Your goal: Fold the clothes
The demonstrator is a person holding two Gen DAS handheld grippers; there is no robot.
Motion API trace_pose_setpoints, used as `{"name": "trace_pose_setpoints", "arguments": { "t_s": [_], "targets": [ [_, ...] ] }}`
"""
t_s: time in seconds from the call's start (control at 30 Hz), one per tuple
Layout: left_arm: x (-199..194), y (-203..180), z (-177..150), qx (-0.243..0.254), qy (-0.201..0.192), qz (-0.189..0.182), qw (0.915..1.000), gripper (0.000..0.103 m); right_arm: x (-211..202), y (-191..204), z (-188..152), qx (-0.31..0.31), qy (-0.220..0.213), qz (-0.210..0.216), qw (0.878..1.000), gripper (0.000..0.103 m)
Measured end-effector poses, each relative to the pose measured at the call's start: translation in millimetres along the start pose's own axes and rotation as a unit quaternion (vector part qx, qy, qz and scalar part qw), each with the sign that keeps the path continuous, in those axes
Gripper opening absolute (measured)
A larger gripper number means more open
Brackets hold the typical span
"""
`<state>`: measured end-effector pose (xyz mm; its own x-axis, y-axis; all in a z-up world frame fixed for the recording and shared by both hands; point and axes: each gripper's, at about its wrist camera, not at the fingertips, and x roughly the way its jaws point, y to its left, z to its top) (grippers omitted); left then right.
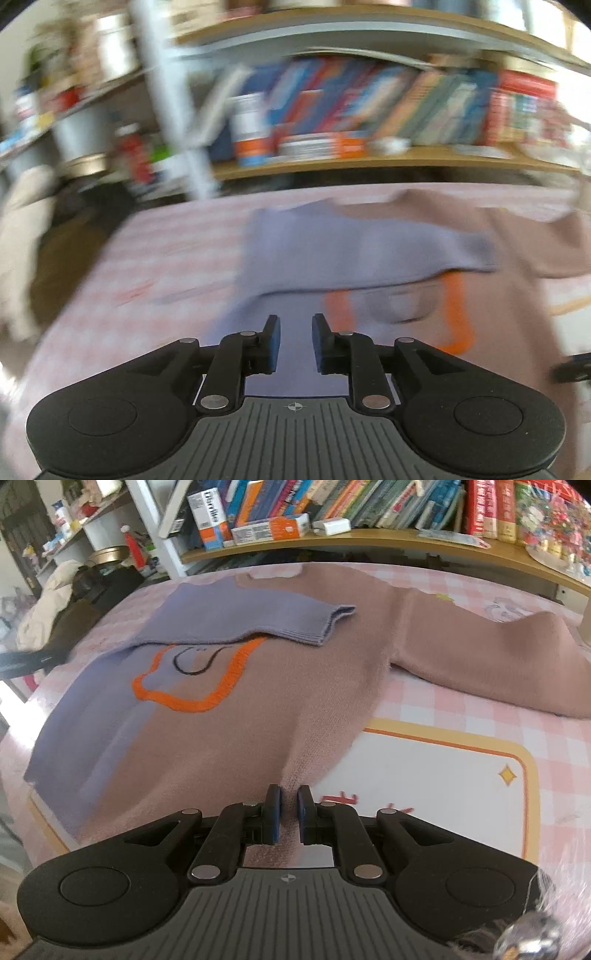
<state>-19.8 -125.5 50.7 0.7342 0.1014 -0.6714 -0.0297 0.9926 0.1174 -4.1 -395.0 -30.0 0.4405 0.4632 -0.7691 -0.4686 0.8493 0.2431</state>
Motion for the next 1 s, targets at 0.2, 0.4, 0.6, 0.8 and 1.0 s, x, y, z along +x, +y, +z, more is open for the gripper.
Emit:
{"name": "trace_pose_setpoints", "arguments": {
  "t_s": [0.2,0.4,0.6,0.8,1.0],
  "targets": [
    [20.4,-66.2,21.0,0.070,-0.007,-0.080,0.9943,0.020,0.7,-11.1,-2.5,0.022,-0.004,0.009,1.000,0.009],
    [38.7,-97.3,33.8,0.102,-0.003,-0.104,0.9893,0.020,-4.4,-17.5,-4.9,0.036,-0.020,0.004,0.999,0.009],
    [59.0,-132.1,45.5,0.128,-0.009,-0.133,0.9828,0.020,-7.0,-14.8,-7.1,0.034,-0.029,-0.010,0.999,0.009],
    [92.0,-175.1,49.4,0.170,-0.001,-0.135,0.9761,0.020,-2.5,-10.3,-8.4,0.017,-0.020,-0.005,1.000,0.009],
    [112.0,-199.6,48.1,0.204,0.003,-0.093,0.9745,0.020,-2.3,-13.7,-9.0,0.023,-0.021,0.001,1.000,0.009]
  ]
}}
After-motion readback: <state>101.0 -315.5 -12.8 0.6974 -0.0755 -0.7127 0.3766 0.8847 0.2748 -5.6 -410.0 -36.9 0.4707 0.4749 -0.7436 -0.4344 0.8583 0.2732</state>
